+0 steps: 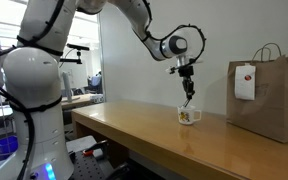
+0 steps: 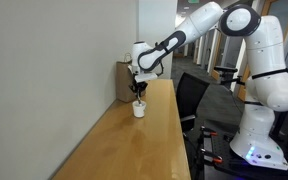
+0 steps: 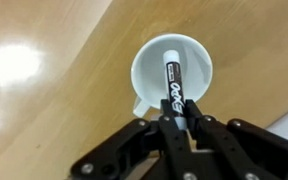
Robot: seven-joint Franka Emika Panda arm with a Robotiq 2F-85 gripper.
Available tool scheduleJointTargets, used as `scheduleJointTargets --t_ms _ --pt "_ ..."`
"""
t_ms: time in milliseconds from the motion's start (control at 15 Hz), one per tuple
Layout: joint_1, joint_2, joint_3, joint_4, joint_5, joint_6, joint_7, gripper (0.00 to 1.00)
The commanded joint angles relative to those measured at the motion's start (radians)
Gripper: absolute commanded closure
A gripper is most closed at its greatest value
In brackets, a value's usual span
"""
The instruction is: Remove the marker from the mug and put it on the table
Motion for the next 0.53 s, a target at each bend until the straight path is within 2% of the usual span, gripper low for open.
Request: scheduleJointTargets --t_ms 0,67,200,467 --pt "0.033 -0.099 -0.007 -0.061 -0.094 -0.024 0.056 0.95" --pt "0.032 -0.116 0.004 -0.067 -0.105 -0.032 0.048 0.95" --pt "0.015 -0.132 0.051 -0.071 -0.039 -0.053 -0.058 0.95" --pt "0.002 -0.088 0.139 -0.057 0.122 -0.061 -0.301 0.95"
